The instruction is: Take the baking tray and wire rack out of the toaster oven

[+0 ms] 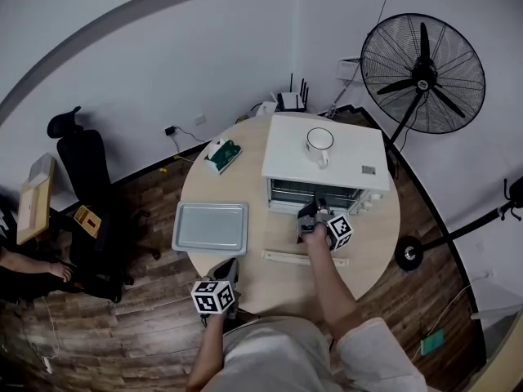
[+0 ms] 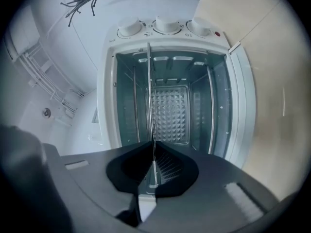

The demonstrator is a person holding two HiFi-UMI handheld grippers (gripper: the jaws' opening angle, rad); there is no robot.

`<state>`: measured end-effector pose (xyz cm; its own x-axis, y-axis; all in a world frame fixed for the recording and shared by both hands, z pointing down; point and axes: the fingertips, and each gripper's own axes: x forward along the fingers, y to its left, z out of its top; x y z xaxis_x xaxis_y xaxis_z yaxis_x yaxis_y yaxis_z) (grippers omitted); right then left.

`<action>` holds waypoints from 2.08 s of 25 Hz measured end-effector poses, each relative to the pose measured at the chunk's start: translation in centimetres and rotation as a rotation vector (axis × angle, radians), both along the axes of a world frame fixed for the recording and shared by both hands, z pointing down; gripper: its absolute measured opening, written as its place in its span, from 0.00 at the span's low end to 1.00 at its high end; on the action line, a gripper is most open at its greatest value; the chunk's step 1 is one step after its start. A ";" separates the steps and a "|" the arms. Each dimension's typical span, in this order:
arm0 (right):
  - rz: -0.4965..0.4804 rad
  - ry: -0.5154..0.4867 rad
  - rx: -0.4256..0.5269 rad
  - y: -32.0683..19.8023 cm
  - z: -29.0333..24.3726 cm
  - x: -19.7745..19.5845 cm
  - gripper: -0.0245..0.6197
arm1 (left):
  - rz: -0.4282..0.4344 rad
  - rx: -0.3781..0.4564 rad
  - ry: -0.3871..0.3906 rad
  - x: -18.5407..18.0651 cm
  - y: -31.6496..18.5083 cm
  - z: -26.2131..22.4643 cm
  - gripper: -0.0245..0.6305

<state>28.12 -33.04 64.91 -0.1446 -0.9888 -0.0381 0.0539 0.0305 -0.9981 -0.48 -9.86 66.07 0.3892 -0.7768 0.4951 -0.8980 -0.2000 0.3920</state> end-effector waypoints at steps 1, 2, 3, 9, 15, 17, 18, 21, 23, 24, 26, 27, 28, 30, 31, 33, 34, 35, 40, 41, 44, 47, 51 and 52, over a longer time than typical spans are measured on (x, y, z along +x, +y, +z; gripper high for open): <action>-0.003 0.004 0.001 0.3 -0.1 0.0 0.06 | -0.002 -0.002 0.000 -0.1 0.1 0.0 0.12; -0.005 0.005 0.001 0.6 -0.1 -0.1 0.06 | -0.003 -0.003 0.001 -0.1 0.2 0.1 0.12; -0.005 0.001 0.001 0.8 -0.1 -0.1 0.06 | -0.004 -0.004 0.001 -0.2 0.2 0.1 0.12; -0.005 -0.029 -0.003 2.5 -0.3 -0.3 0.06 | -0.007 0.001 0.007 0.0 0.5 -0.1 0.12; -0.023 -0.045 0.001 4.1 -0.5 -0.6 0.06 | -0.009 0.000 0.015 0.2 0.9 0.0 0.12; -0.034 -0.025 0.015 4.8 -0.6 -0.7 0.06 | -0.009 -0.002 0.019 0.4 1.0 0.1 0.12; -0.040 -0.021 0.020 5.3 -0.6 -0.7 0.06 | -0.008 -0.003 0.020 0.5 1.1 0.1 0.12; -0.051 -0.036 0.033 6.7 -0.2 -0.7 0.06 | -0.003 -0.001 0.027 0.9 1.1 0.2 0.12; -0.060 -0.035 0.040 7.7 -0.2 -0.9 0.06 | 0.000 0.000 0.031 1.1 1.1 0.2 0.12; -0.064 -0.028 0.042 8.2 -0.3 -1.0 0.06 | 0.002 0.000 0.033 1.2 1.1 0.2 0.12; -0.071 -0.004 0.053 9.3 -0.9 -1.2 0.06 | 0.009 0.002 0.038 1.6 1.0 0.2 0.12; -0.075 0.003 0.061 9.7 -1.1 -1.2 0.06 | 0.013 0.004 0.042 1.8 1.0 0.2 0.12; -0.080 0.006 0.069 10.1 -1.2 -1.2 0.06 | 0.017 0.005 0.047 2.0 1.0 0.2 0.12; -0.088 0.007 0.085 10.8 -1.4 -1.3 0.07 | 0.027 0.007 0.055 2.6 0.8 0.2 0.12; -0.090 0.010 0.086 11.2 -1.4 -1.3 0.07 | 0.033 0.007 0.057 2.8 0.8 0.2 0.12; -0.091 0.022 0.081 12.1 -1.4 -1.3 0.07 | 0.048 0.008 0.064 3.3 0.6 0.1 0.12; -0.092 0.027 0.081 12.5 -1.4 -1.3 0.07 | 0.056 0.008 0.068 3.6 0.6 0.1 0.12; -0.093 0.030 0.083 12.8 -1.5 -1.3 0.07 | 0.065 0.007 0.071 3.8 0.5 0.1 0.12; -0.093 0.033 0.092 14.4 -1.6 -1.6 0.07 | 0.105 -0.007 0.075 4.8 0.3 0.5 0.12; -0.090 0.035 0.091 14.8 -1.5 -1.6 0.07 | 0.113 -0.008 0.077 4.9 0.2 0.6 0.12; -0.079 0.043 0.080 16.0 -1.1 -1.4 0.07 | 0.136 -0.009 0.089 5.4 0.1 0.7 0.12; -0.067 0.044 0.082 17.4 -0.9 -1.3 0.07 | 0.163 -0.014 0.102 5.7 -0.1 0.8 0.12; -0.052 0.065 0.082 19.3 -0.8 -1.5 0.07 | 0.195 -0.026 0.116 5.1 -0.4 0.8 0.12; -0.048 0.069 0.080 19.8 -0.8 -1.6 0.07 | 0.199 -0.029 0.122 5.0 -0.5 0.7 0.12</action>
<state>26.56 -13.21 64.13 -0.1971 -0.9747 -0.1053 -0.0115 0.1097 -0.9939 4.48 -10.33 66.75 0.5918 -0.6650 0.4556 -0.7874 -0.3560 0.5032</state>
